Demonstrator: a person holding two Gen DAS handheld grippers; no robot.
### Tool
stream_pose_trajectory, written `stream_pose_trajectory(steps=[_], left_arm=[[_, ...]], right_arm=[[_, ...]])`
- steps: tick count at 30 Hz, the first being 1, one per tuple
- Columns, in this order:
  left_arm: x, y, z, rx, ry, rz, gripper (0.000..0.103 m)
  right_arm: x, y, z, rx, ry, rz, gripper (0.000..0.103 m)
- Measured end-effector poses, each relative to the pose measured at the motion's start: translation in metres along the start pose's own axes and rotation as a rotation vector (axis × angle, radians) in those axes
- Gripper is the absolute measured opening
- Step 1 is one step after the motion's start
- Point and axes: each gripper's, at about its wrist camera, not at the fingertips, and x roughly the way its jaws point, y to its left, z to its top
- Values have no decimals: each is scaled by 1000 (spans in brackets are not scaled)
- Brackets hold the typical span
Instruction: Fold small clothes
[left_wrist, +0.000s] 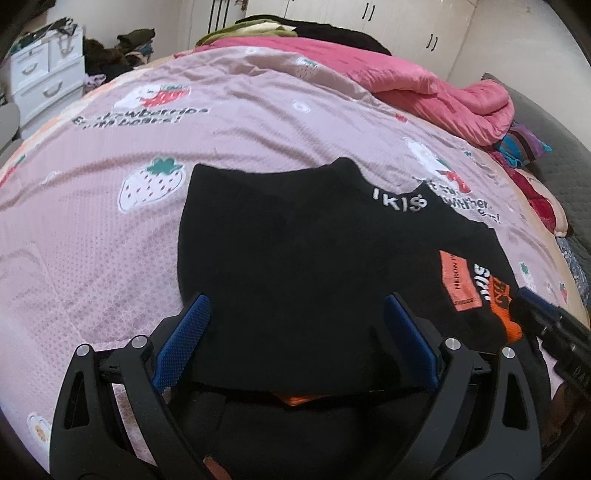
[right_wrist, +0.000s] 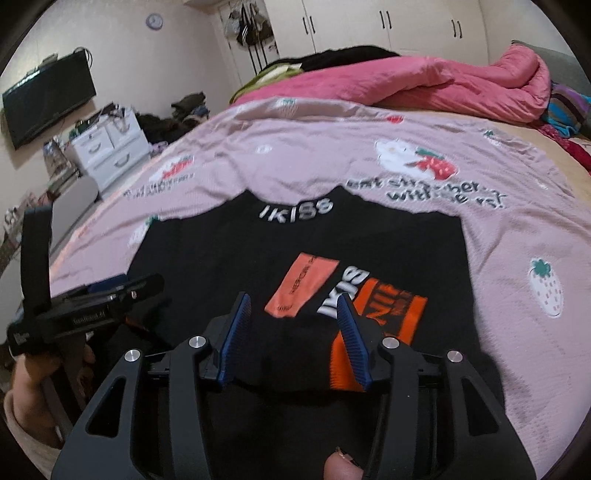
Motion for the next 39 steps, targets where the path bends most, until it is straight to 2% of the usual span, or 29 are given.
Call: stream_pose_trajectory(steps=[7,12,14,22,34,39], left_arm=[[3,2,-4,14,16,13,88],[5,-1,-5,41,20,36,88],[6,-2,-5,48,21,42,88],[5,-6,-5,64,18,63,88],[3,-8,-8,77,9,79,88],[-2,-11,-8,84,0,93,88]], right_arm=[[11,3,-7,-12,42,2,47],[30,-13,-15,10,127,-115,48],[34,-21,-19,43,136,-96,48],[27,-21,-17,66,119,-80,49],[-4,-41,-9,165,39,-56,61],[-13,-42,-7,164,10,-86,67]])
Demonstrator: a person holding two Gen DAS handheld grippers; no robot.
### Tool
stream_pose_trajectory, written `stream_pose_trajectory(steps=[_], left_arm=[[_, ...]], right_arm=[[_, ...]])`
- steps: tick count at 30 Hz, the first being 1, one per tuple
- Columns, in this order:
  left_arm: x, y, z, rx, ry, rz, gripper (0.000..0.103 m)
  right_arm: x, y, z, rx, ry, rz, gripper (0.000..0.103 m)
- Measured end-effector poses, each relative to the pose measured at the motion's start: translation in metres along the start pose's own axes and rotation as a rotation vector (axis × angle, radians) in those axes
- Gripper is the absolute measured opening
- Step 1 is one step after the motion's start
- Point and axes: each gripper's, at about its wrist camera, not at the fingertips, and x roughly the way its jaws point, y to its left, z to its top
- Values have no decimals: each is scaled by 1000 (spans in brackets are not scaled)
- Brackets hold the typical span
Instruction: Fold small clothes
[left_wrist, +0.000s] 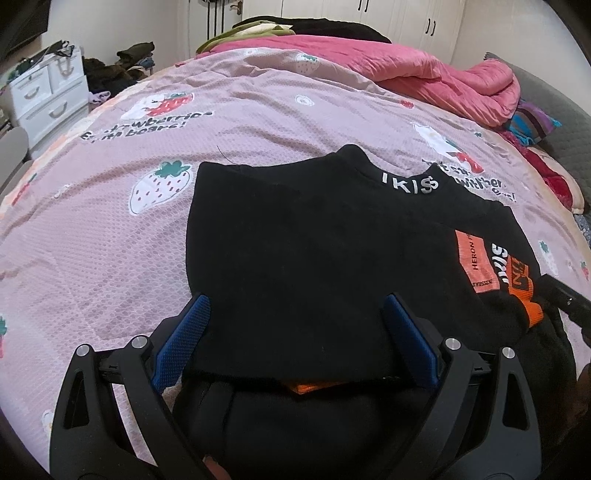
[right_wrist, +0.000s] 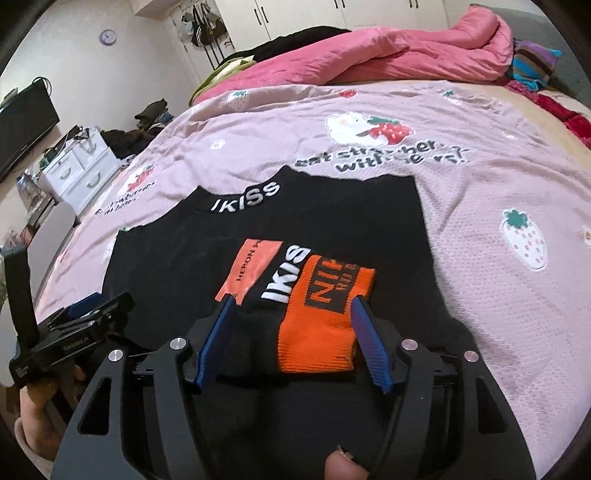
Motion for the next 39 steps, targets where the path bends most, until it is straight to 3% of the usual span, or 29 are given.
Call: stream_pose_trajectory(steps=[4,14,17,22,39], left_arm=[[-11,-3,2,-11,-34,-22,88],[-30,-6,4,-28,-80,-45,93],[-33,-6,4,-26,-90,-30,94],[-39,-4,5,-38,-104,-18,94],[-57,-16,-1,4,-136,-5,94]], right_arm=[[-6,-1,1,-9,-24,-18,72],[-10,4,1,-25,-39,-5,73],[-16,6,1,-26,-55,2,87],[-23,7,3,-31,-77,0,93],[-44,-4,3,29,-120,20,96]])
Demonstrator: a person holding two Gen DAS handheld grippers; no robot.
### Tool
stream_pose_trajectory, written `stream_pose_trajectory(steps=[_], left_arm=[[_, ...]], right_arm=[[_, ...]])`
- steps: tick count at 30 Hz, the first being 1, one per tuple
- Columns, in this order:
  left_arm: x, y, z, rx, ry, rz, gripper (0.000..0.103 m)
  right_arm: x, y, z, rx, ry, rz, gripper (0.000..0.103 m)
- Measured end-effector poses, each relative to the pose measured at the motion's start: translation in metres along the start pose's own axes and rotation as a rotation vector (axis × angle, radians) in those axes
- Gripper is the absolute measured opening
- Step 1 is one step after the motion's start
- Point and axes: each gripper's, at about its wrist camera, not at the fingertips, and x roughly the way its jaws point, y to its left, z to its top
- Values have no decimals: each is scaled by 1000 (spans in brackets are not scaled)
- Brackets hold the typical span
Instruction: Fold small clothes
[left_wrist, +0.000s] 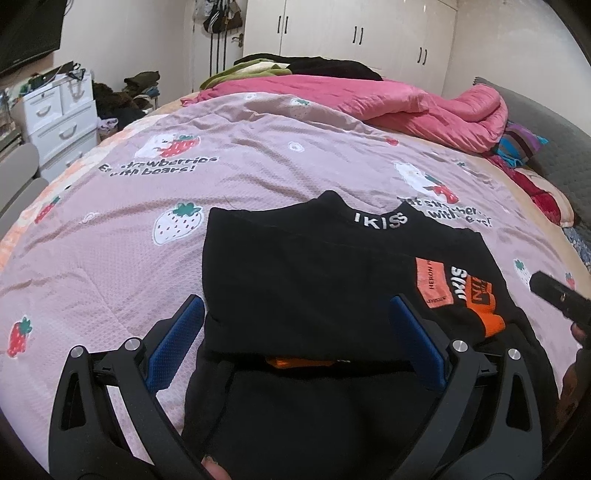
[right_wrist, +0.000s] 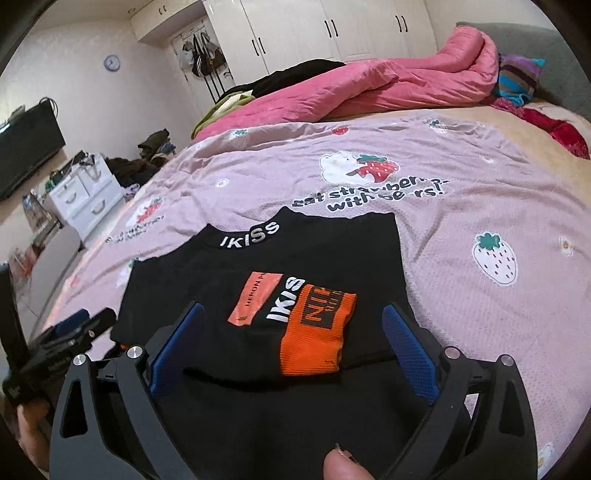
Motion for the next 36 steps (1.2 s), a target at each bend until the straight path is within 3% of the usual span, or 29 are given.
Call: stream_pose_trajectory(steps=[16,36], left_arm=[[-34,-25,-7,47,-56,-21,94],[-54,-42,-43,54,-36,-51,94]], right_arm=[[-31,0,-10,-14,-40,9,96],[-72,-10,-41,-1,-71,-2,96]])
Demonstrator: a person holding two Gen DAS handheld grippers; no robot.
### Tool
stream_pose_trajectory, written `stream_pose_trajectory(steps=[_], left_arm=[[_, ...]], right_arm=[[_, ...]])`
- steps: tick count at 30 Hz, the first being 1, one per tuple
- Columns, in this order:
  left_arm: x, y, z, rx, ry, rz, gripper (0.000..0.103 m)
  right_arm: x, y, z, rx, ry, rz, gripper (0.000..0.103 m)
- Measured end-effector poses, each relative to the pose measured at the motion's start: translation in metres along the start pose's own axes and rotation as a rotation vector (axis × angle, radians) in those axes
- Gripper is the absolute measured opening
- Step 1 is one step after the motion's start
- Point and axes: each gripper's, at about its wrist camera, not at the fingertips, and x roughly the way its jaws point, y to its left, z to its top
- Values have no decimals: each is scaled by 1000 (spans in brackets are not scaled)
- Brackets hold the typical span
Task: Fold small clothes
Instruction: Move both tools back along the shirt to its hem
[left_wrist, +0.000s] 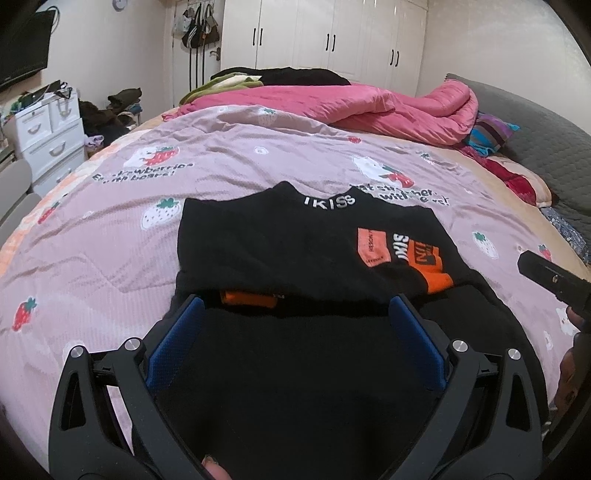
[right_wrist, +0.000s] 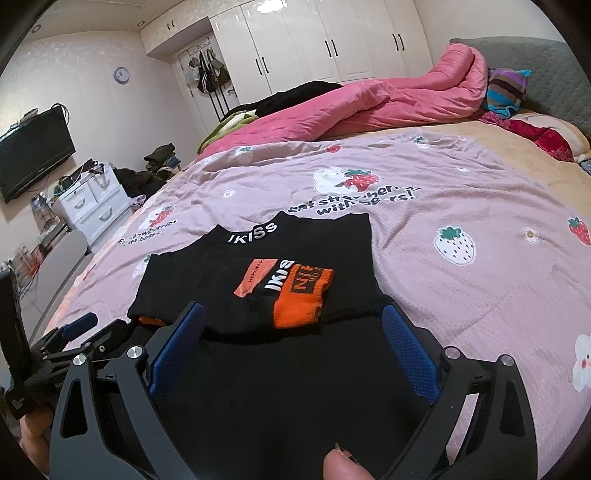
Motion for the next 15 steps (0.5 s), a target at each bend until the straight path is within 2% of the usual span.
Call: stream_pose_trajectory(steps=[10,15], left_arm=[[-14,6,-14,-32,22,-32,94],[-24,10,-19,-38,16,-13,94]], right_arm=[[-20,1,-15,3,-8,1,96],[-30,0,-24,-1,-11,-1,96]])
